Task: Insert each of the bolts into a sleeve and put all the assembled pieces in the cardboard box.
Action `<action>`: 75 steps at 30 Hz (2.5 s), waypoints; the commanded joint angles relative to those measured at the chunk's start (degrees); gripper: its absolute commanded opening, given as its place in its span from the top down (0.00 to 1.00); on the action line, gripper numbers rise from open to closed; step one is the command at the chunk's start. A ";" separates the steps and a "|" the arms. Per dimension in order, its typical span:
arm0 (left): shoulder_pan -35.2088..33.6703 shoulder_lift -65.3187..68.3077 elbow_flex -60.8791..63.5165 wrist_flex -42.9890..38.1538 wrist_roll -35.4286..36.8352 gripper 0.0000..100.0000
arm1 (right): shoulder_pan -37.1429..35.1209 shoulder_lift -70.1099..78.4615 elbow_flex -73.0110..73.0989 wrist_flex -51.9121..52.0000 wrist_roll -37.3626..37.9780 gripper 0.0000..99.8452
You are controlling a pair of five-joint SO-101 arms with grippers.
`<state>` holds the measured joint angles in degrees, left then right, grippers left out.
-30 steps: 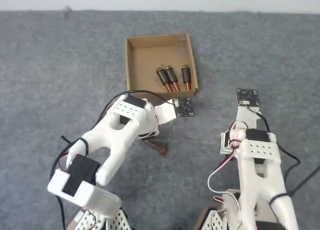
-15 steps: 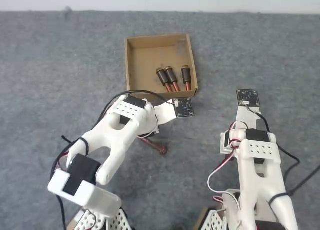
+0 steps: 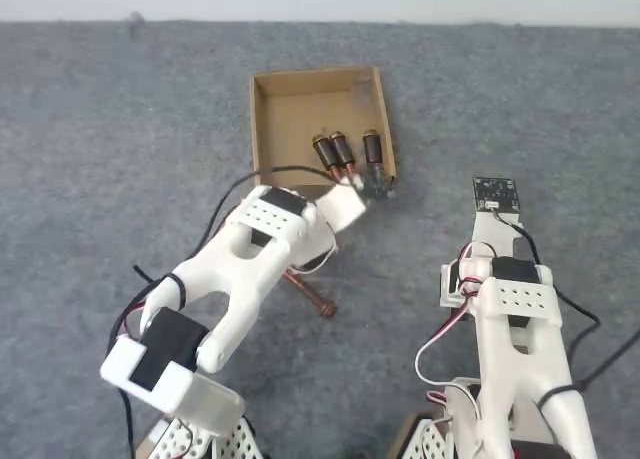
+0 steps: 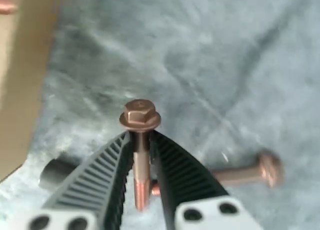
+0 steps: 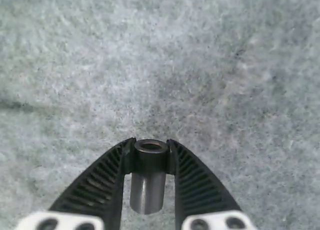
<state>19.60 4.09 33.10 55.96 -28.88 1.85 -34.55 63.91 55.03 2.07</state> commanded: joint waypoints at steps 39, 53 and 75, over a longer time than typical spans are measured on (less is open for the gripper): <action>-24.79 -49.85 33.63 -31.30 38.77 0.99 | -0.57 -2.24 -0.53 -1.71 0.44 0.99; -40.09 -71.74 56.31 -34.11 38.77 0.99 | -7.69 -2.24 1.85 -27.65 0.79 0.99; -41.14 -90.37 63.78 -28.31 38.59 0.99 | -26.33 -0.57 3.60 -63.16 0.79 0.99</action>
<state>-21.54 -84.26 97.71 27.56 9.45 -22.51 -34.46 68.40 -2.20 2.07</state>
